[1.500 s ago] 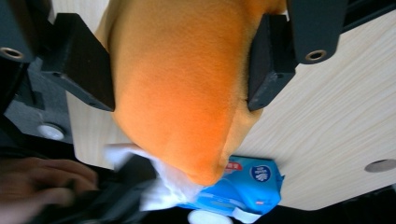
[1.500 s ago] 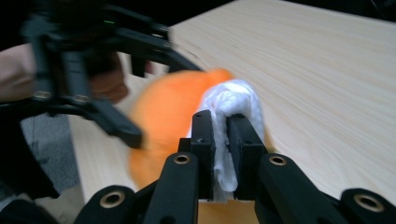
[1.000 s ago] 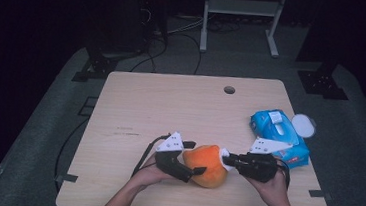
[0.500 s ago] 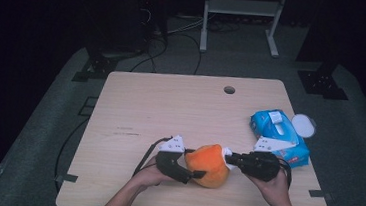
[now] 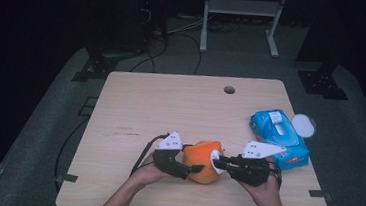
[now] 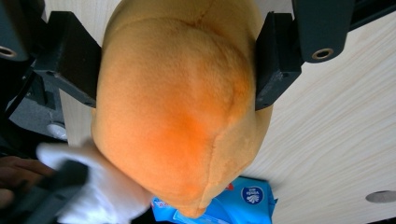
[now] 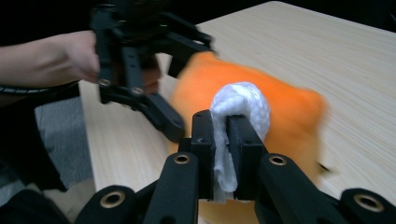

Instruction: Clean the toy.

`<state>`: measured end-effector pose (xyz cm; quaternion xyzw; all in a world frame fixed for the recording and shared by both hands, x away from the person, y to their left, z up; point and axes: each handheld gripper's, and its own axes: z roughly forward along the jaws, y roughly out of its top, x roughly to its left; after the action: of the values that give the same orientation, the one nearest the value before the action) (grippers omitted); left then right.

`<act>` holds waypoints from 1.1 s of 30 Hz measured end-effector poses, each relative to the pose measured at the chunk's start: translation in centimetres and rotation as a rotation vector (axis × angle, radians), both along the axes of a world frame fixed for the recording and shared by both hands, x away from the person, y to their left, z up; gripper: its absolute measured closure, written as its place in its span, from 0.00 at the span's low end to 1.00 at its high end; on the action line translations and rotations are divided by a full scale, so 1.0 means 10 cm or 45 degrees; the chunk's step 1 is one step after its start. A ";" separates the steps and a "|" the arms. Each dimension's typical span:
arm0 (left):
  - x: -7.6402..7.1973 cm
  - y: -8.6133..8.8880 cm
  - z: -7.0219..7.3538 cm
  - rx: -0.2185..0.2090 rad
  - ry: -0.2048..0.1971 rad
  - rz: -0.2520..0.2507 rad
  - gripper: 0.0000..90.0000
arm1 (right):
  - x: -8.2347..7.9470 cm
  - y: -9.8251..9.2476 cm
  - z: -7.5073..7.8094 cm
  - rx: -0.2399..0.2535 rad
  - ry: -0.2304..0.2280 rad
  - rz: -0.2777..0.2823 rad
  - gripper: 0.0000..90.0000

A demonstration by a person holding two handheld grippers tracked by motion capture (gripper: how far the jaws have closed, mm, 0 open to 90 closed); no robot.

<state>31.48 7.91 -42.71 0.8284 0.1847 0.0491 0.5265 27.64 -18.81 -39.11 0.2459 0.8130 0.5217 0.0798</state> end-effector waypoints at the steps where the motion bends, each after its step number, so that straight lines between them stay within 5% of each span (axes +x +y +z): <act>1: -0.02 -0.01 -0.01 0.011 -0.009 -0.004 0.28 | -0.03 0.07 0.00 -0.042 -0.035 0.019 0.90; 10: -0.05 -0.03 -0.01 0.008 -0.031 -0.041 0.26 | 0.11 -0.17 -0.02 -0.008 -0.025 -0.117 0.90; 12: 0.00 0.02 -0.02 -0.066 0.012 -0.036 0.21 | 0.18 -0.27 -0.07 0.011 0.024 -0.165 0.90; 15: 0.02 0.04 -0.05 -0.068 0.027 -0.032 0.21 | 0.18 -0.29 -0.08 0.018 0.042 -0.166 0.90; 22: -0.06 -0.06 -0.06 -0.019 -0.028 -0.047 0.30 | -0.02 -0.01 0.01 -0.004 -0.018 -0.013 0.90; 24: -0.07 -0.06 -0.05 -0.003 -0.041 -0.046 0.31 | -0.02 0.01 0.04 -0.041 -0.055 -0.029 0.90; 29: -0.07 -0.06 -0.07 -0.018 -0.050 -0.052 0.31 | 0.09 -0.18 0.01 -0.057 -0.040 -0.131 0.90; 33: -0.06 -0.09 -0.10 -0.003 -0.059 -0.044 0.15 | 0.12 -0.24 -0.04 -0.067 -0.011 -0.160 0.90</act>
<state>30.85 6.99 -43.71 0.8294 0.1582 0.0589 0.5325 28.88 -21.25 -39.46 0.2920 0.8091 0.4951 0.1222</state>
